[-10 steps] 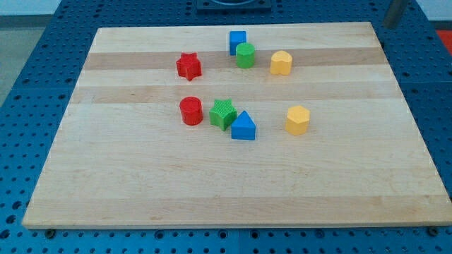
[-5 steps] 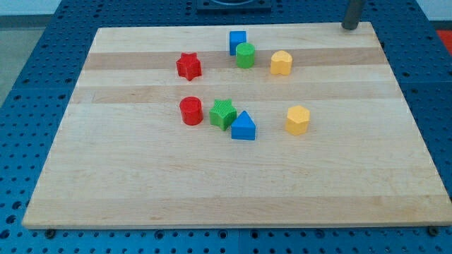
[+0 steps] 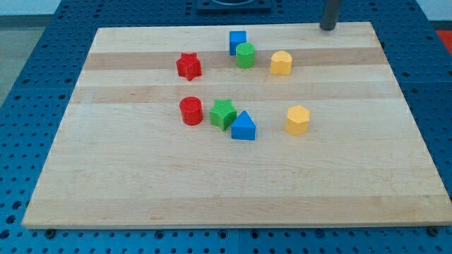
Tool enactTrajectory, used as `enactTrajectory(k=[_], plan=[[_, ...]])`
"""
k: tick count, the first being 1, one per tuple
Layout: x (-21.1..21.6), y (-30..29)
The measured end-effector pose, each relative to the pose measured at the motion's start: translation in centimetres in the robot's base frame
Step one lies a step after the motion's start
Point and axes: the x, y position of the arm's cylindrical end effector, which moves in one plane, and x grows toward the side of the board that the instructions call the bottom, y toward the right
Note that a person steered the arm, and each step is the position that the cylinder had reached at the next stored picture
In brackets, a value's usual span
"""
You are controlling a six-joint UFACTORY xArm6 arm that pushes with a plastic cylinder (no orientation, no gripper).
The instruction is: Push the hexagon to the center of the board
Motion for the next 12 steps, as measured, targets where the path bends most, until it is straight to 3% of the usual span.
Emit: enactTrajectory(k=[2,7,10,12], plan=[[1.2,-1.1],[13.5,-0.9],[15.4,-0.9],[21.5,-0.9]])
